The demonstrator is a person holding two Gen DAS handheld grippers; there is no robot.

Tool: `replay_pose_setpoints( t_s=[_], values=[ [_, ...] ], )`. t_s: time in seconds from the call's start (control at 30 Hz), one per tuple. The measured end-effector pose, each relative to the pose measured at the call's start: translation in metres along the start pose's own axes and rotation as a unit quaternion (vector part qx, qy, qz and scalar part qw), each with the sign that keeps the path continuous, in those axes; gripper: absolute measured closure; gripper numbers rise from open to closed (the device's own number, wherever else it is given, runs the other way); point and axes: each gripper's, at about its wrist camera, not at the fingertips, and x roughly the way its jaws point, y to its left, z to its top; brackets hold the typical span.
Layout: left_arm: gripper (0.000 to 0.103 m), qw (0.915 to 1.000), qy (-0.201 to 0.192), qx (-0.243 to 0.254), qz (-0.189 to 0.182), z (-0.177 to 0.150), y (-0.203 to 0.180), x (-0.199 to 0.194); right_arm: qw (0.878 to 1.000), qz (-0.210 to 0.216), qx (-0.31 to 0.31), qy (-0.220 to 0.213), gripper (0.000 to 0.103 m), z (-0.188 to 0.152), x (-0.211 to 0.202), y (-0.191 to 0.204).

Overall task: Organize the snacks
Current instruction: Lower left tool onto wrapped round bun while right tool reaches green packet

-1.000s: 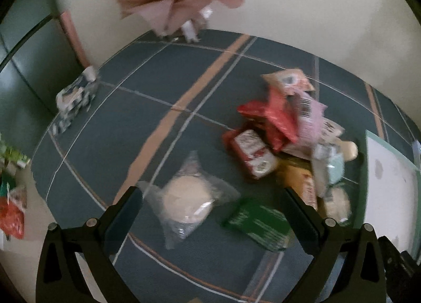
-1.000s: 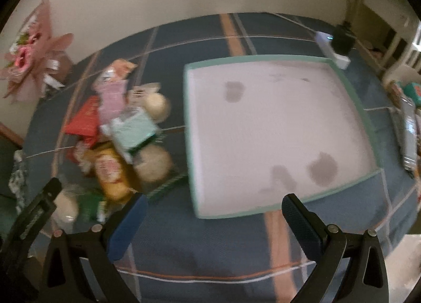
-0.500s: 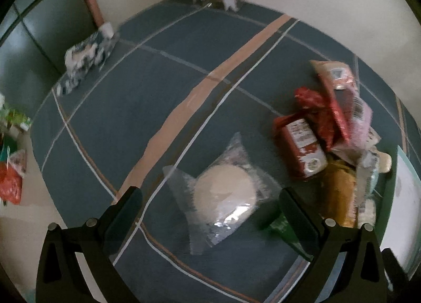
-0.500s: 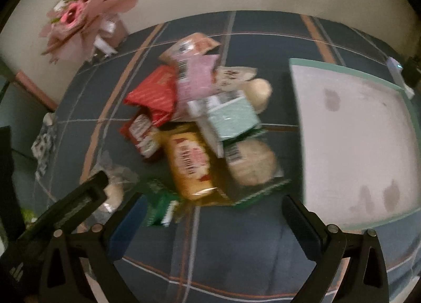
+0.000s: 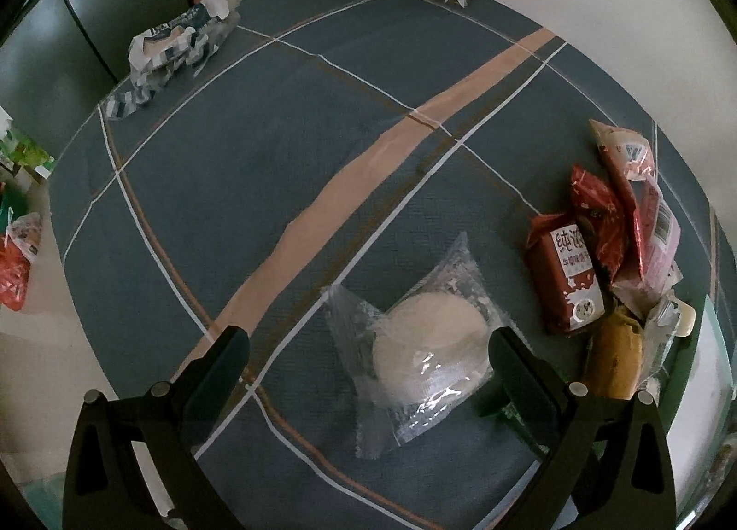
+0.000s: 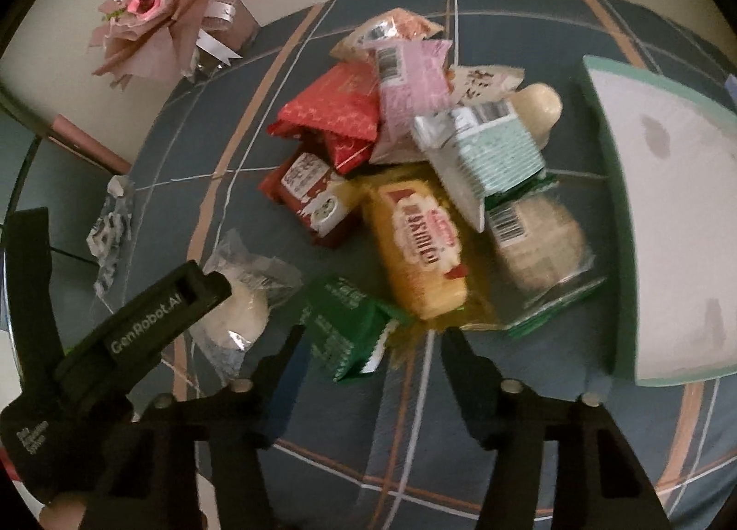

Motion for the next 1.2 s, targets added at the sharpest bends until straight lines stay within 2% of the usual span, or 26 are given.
replay_pose_setpoints(
  t_s=[0.07, 0.4, 0.43, 0.5, 0.57, 0.67, 0.97, 1.2],
  values=[
    [0.000, 1.0000, 0.004, -0.004, -0.005, 0.000, 0.002, 0.002, 1.000, 0.009, 0.008, 0.005, 0.051, 0.000, 0.004, 0.001],
    [0.000, 0.9986, 0.033, -0.015, -0.039, 0.008, 0.001, 0.019, 0.999, 0.038, 0.026, 0.009, 0.057, 0.000, 0.018, 0.006],
    [0.002, 0.9985, 0.033, -0.017, -0.041, 0.008, 0.002, 0.020, 0.999, 0.040, 0.026, 0.008, 0.057, 0.001, 0.018, 0.008],
    [0.011, 0.9982, 0.032, -0.019, -0.048, 0.009, 0.002, 0.019, 0.998, 0.047, 0.029, 0.009, 0.057, 0.005, 0.021, 0.010],
    [0.025, 0.9979, 0.029, -0.019, -0.055, 0.009, 0.002, 0.017, 0.998, 0.058, 0.035, 0.010, 0.058, 0.007, 0.024, 0.010],
    [0.034, 0.9973, 0.028, -0.019, -0.065, 0.009, 0.003, 0.015, 0.997, 0.065, 0.044, 0.016, 0.058, 0.009, 0.025, 0.012],
    [0.039, 0.9958, 0.035, -0.017, -0.083, 0.009, 0.008, 0.012, 0.997, 0.072, 0.028, 0.024, 0.058, 0.007, 0.025, 0.024],
    [0.039, 0.9924, 0.044, -0.054, -0.102, 0.001, 0.022, 0.009, 0.997, 0.068, 0.019, 0.013, 0.059, 0.006, 0.011, 0.023]
  ],
)
